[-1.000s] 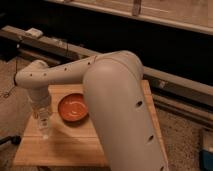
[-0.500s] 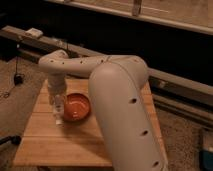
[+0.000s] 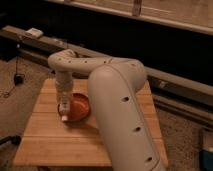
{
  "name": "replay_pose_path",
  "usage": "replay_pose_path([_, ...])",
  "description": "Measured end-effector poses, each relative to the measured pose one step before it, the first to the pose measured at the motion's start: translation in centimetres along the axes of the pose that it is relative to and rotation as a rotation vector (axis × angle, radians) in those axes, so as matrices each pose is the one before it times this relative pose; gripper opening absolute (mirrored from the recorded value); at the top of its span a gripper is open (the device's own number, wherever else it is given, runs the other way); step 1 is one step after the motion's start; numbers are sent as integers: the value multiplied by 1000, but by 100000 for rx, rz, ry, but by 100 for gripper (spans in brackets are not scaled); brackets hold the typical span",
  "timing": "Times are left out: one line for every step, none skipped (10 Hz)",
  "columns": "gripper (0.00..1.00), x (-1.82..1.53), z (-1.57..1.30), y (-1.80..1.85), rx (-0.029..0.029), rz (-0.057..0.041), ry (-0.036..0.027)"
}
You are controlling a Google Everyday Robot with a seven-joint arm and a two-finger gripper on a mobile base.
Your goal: Place the bottle in the ceramic bowl
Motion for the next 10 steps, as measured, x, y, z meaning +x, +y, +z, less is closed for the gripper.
replay_pose_path([58,-118,-139,-873,64,1396,-156])
replay_pose_path([66,-25,-68,-344,-13,704,0])
replay_pose_path([74,-27,6,-260,6,852,-83])
replay_pose_path([79,-45,3,-313,60,960,-230])
replay_pose_path([80,-34,10,-328,255,988,-398])
replay_pose_path([80,18,-82,-229,210,503,-466])
replay_pose_path([80,65,-98,-215,-121,604,-541])
replay_pose_path([80,215,-223,-333,-976,1062,-1277])
replay_pose_path([80,52,-270,-334,-1017,925,-1154])
replay_pose_path([80,-71,13,-76,217,42,-189])
